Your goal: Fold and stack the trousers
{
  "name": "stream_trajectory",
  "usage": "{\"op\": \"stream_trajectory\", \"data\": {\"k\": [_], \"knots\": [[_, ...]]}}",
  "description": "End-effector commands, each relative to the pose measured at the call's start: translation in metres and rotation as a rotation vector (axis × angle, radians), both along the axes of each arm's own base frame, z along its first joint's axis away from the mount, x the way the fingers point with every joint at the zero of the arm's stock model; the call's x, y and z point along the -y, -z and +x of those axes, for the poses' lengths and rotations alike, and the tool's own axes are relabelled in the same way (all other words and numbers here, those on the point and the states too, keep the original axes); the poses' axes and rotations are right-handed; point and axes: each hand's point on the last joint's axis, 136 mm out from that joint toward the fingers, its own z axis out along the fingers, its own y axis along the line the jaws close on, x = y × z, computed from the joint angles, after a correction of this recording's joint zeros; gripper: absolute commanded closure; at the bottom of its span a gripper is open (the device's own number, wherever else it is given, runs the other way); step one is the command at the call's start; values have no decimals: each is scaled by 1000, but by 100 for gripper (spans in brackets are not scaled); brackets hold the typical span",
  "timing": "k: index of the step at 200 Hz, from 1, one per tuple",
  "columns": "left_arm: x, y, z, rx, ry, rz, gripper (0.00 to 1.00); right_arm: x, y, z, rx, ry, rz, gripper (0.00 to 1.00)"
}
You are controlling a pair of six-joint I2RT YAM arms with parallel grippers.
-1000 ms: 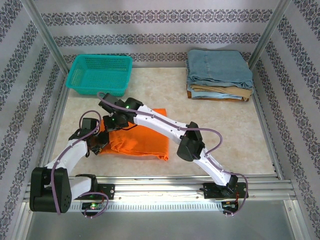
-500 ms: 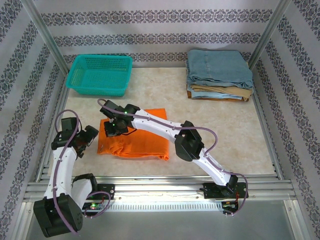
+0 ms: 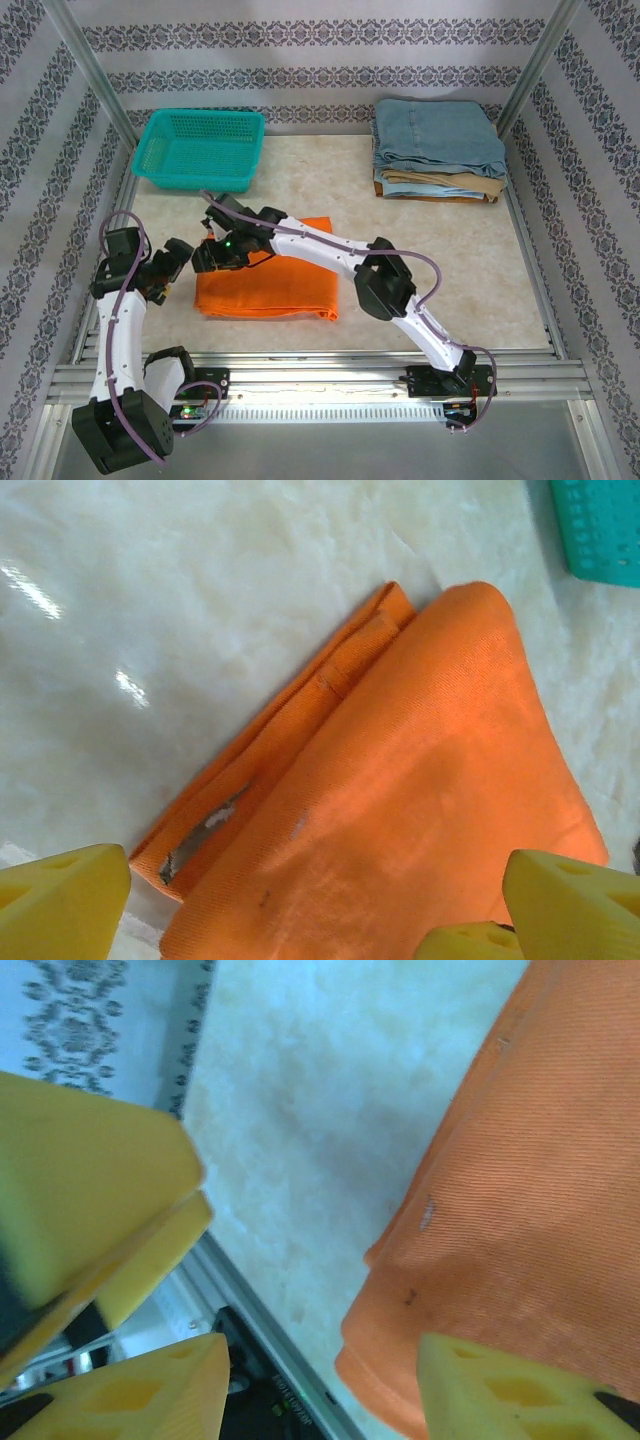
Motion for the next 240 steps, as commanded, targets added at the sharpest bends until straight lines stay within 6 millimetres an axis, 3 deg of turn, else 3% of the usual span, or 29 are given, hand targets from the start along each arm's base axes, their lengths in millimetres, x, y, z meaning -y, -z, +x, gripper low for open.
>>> {"op": "stream_trajectory", "data": {"k": [1, 27, 36, 52, 62, 78, 98, 131, 148, 177, 195, 219, 240], "knots": [[13, -29, 10, 98, 88, -14, 11, 41, -74, 15, 96, 22, 127, 48], [38, -34, 28, 108, 211, -5, 16, 116, -64, 34, 150, 177, 41, 56], [49, -32, 36, 98, 255, 13, 18, 141, -55, 37, 154, 230, 15, 65], [67, -26, 54, 84, 317, 43, 22, 176, -36, 37, 136, 315, -14, 92], [77, -18, 66, 78, 337, 41, 24, 192, -21, 32, 114, 344, -17, 100], [83, 2, 85, 81, 330, 18, 27, 208, 7, 20, 72, 369, -35, 100], [72, 35, 99, 63, 278, 31, 31, 219, 47, 2, -2, 383, -54, 100], [51, 93, 89, -59, 200, 8, 32, 232, 125, -25, -147, 390, -123, 100], [42, 113, 79, -91, 164, -12, 33, 236, 152, -35, -196, 383, -146, 100], [35, 125, 67, -124, 146, -6, 33, 240, 160, -44, -200, 349, -158, 100], [39, 125, 65, -119, 171, -18, 36, 256, 159, -44, -178, 352, -202, 100], [52, 130, 58, -124, 201, -59, 40, 295, 156, -39, -186, 443, -227, 100], [84, 136, 51, -116, 274, -65, 39, 330, 152, -40, -183, 493, -273, 100]]}}
